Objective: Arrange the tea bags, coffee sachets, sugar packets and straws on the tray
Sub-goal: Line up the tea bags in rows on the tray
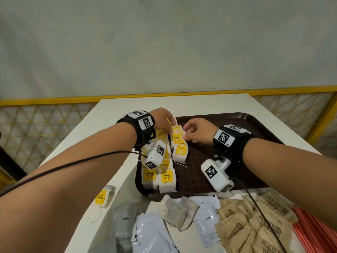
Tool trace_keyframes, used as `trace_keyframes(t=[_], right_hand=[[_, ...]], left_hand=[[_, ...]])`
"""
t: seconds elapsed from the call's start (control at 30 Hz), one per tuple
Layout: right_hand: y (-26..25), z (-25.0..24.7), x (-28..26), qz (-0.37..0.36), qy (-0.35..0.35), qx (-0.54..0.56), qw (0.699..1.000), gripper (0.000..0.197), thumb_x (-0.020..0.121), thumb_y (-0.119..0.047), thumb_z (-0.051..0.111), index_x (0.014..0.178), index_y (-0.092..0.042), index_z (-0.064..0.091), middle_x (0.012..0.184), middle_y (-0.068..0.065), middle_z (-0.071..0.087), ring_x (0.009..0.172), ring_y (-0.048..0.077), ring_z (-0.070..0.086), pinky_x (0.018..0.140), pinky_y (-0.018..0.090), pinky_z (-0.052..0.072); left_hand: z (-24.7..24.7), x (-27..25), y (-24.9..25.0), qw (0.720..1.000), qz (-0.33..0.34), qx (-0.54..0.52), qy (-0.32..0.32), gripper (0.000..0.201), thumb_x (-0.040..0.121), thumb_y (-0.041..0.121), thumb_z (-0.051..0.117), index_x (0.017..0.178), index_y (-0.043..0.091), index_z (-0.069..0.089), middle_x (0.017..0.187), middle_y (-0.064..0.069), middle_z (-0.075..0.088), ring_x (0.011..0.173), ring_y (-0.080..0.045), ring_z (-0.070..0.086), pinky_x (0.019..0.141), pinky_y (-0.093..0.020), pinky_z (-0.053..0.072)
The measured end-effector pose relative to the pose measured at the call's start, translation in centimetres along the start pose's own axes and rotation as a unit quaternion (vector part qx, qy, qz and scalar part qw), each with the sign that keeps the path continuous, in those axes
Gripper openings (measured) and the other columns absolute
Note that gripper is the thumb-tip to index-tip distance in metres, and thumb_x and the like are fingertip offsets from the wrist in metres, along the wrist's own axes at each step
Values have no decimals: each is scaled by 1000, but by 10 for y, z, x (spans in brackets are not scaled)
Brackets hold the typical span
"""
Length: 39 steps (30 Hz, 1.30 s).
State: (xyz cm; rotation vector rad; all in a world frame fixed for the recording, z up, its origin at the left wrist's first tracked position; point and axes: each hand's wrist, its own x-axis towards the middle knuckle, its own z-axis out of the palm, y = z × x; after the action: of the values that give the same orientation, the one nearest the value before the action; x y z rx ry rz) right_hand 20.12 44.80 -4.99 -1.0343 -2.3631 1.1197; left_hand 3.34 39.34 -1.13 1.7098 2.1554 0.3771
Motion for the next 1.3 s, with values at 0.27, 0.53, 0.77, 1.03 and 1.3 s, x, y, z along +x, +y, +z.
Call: trace_keyframes(t=[0.27,0.53,0.77,1.03,1.3], right_hand=[[-1,-4,6,-3,-56,14,998,19,82,-2,69,90,-17,60,80,4,64,62,9,61,58,21,53],[-5,-34,8,-3,-174,-117,978,22,85,-8,67,104,-20,63,96,-2,70,91,13,67,73,22,54],[-21,-35,19,-2,-202,-160,966,24,83,-14,71,105,-19,63,95,-1,71,85,12,68,73,24,54],[-28,-33,34,21,-175,-113,978,26,83,-26,72,103,-12,68,93,3,72,82,12,69,77,27,57],[-16,-22,30,-8,-144,-40,989,11,82,-3,71,81,-13,65,83,6,68,73,11,65,72,24,57]], left_hand=[[-5,1,-2,1000,0,-29,-4,17,85,5,65,100,10,72,79,2,66,69,-5,60,69,-12,46],[-13,7,-8,999,6,-38,-3,18,82,4,68,98,12,73,86,-2,66,89,-14,58,72,-18,46],[-5,12,-9,1000,24,-15,-12,18,84,8,68,101,11,73,88,-1,66,78,-11,59,68,-13,45],[-5,14,-11,999,22,1,-24,13,80,10,71,87,22,70,80,6,64,82,-13,61,73,-22,50],[-11,14,-7,999,22,-25,-19,14,85,9,66,95,17,73,77,6,64,70,-6,58,64,-16,46]])
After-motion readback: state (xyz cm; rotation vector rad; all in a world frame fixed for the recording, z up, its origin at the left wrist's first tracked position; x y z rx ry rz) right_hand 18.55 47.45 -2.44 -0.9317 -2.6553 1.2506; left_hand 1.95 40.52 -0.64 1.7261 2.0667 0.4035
